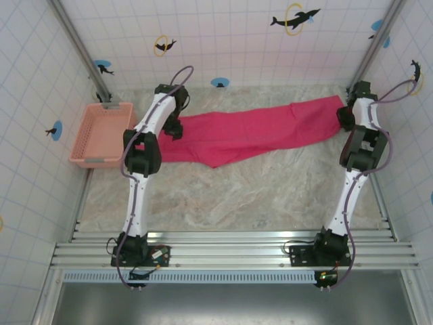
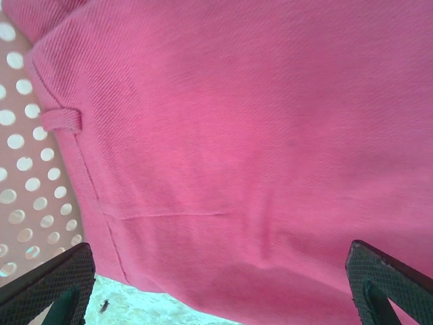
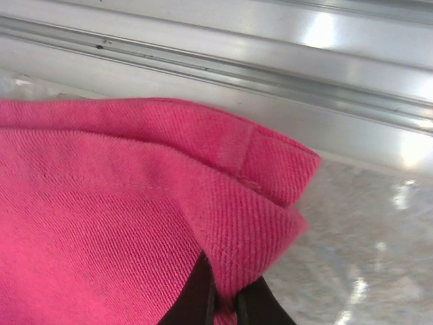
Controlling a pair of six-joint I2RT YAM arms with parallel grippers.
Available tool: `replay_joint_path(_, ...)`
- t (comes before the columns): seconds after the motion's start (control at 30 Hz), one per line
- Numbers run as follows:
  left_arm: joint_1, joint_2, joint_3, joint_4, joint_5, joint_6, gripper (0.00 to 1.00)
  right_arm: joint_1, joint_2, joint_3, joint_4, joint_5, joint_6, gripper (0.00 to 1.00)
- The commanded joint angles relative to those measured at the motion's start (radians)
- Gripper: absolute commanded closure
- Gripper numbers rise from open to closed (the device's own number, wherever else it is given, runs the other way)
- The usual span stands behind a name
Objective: Roll up the long pants
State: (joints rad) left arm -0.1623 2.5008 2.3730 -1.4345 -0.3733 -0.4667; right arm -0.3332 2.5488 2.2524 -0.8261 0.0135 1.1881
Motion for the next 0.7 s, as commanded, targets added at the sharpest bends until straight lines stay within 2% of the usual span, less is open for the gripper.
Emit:
replay_joint_path(0.0,-0.027,0.001,0.041,-0.043,0.037,0.028,0.02,0.033,0.055,-0.044,0.094,-0.066,0.003,1.0)
replay_joint_path(0.1,-0.047,0.0,0.06,-0.033,0.077,0.017,0.03,0.047,0.004,-0.027,0.155,-0.067,-0.021,1.0)
replay_joint_path(0.3,-0.083,0.019,0.096,0.035,0.214,-0.054,0.02,0.066,-0.146,0.033,0.119,0.008,-0.163,1.0)
replay_joint_path(0.47,-0.119,0.035,0.111,0.139,0.355,-0.169,0.03,0.04,-0.245,0.026,0.087,0.026,-0.215,1.0)
replay_joint_path(0.67,-0.196,0.06,0.14,0.23,0.429,-0.25,0.03,-0.007,-0.332,0.089,0.051,0.016,-0.311,1.0)
